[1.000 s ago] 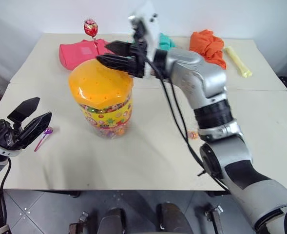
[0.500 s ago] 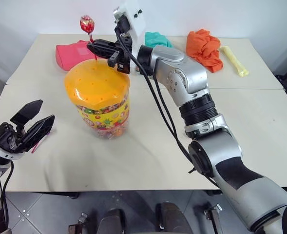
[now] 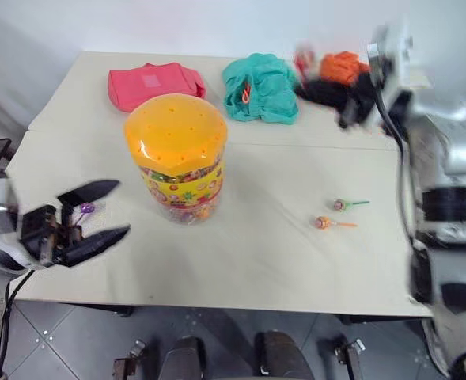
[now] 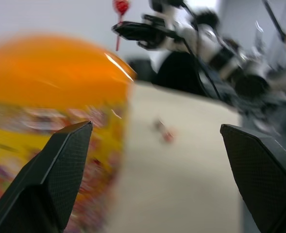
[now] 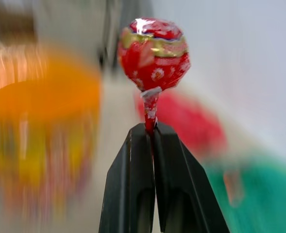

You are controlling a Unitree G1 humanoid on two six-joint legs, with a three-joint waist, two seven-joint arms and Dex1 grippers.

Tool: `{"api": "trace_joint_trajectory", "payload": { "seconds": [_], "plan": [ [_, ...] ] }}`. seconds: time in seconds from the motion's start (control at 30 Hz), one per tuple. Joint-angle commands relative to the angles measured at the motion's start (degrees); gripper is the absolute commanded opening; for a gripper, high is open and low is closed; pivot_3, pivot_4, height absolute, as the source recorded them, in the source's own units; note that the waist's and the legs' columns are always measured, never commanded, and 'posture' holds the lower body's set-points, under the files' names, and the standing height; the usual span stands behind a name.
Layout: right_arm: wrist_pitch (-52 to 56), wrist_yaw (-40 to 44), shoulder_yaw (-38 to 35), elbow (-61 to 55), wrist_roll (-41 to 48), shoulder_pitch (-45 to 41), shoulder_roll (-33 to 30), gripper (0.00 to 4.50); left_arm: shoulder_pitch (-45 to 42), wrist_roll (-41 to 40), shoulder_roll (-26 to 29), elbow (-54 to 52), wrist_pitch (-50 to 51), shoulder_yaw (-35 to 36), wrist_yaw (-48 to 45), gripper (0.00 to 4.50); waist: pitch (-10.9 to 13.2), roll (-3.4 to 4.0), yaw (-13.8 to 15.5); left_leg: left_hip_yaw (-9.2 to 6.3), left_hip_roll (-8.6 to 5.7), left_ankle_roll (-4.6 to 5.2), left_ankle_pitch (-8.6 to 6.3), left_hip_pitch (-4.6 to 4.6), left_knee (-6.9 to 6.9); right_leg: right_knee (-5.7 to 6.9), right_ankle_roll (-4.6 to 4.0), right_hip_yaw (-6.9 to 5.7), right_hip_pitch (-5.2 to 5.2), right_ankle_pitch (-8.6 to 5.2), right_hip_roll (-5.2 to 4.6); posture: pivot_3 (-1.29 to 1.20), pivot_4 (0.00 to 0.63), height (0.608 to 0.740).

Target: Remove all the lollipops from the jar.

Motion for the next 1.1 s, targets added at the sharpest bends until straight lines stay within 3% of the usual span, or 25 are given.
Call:
{"api": "trace_joint_trajectory", "payload": {
  "seconds": [0.03,0.2,0.4,0.5,0.7,0.87,1.0,1.1],
  "plan": [
    [-6.13,6.38,-1.11,-5.01,-2.91,9.52,-8.44,0.02,-0.84,3.47,0.60,1.51,-3.36,-2.87,-3.85,4.50,0.13,0.22,0.59,0.15,-0.08,0.01,0.00,0.01,-0.01,-0.02,0.00,0.02,-0.04,0.00,-0.04,0.00,0.150,0.740],
    [-19.41,9.09,-3.53,0.07,-5.90,23.89,-13.48,0.02,-5.17,5.21,-0.88,5.74,-4.48,-6.02,-3.73,4.50,0.17,0.27,0.06,0.68,-0.07,0.08,0.15,0.18,0.09,0.00,-0.03,0.17,-0.12,0.01,-0.04,0.00,0.150,0.740],
    [-22.49,3.67,-3.34,6.52,-8.75,26.86,-12.40,0.02,-7.25,9.87,0.97,8.27,-3.78,-10.51,-3.34,4.50,0.18,0.28,-0.24,0.93,0.26,0.09,0.15,0.26,0.17,0.08,-0.03,0.31,-0.18,0.01,-0.04,0.00,0.150,0.740],
    [-22.90,2.78,-3.49,7.30,-8.63,27.69,-12.13,0.66,-8.50,10.70,1.28,8.51,-3.40,-11.00,-2.31,4.50,0.18,0.28,-0.08,0.91,0.27,0.09,0.15,0.25,0.20,0.09,-0.04,0.29,-0.18,0.01,-0.05,0.00,0.150,0.740],
    [-23.12,3.60,-5.40,5.64,-6.38,29.93,-12.61,2.61,-8.81,13.36,1.46,8.95,-4.88,-10.69,-0.79,4.50,0.18,0.28,0.37,0.88,0.28,0.09,0.15,0.23,0.19,0.17,-0.04,0.28,-0.19,0.01,-0.05,0.00,0.150,0.740],
    [-23.08,6.68,-10.79,-2.79,3.96,32.27,-9.10,4.34,-8.91,14.81,0.78,9.70,-5.62,-8.51,3.82,4.50,0.18,0.28,0.73,0.85,0.30,0.09,0.15,0.22,0.20,0.16,-0.03,0.29,-0.19,0.01,-0.03,0.00,0.150,0.740],
    [-13.71,0.31,-11.00,-21.70,13.77,34.69,-2.60,4.47,-6.82,17.90,-0.08,13.47,-9.47,-5.83,7.56,4.50,0.17,0.28,0.80,0.69,0.35,0.09,0.15,0.24,0.20,0.26,-0.04,0.28,-0.19,0.01,-0.01,0.00,0.150,0.740],
    [-15.76,0.56,-7.98,-29.67,12.50,39.47,0.33,4.47,-5.26,18.66,-1.33,13.97,-10.69,-4.65,9.89,4.50,0.17,0.27,1.11,0.55,0.32,0.07,0.14,0.22,0.20,0.30,-0.04,0.19,-0.19,0.01,-0.04,0.00,0.150,0.740]
  ]
}}
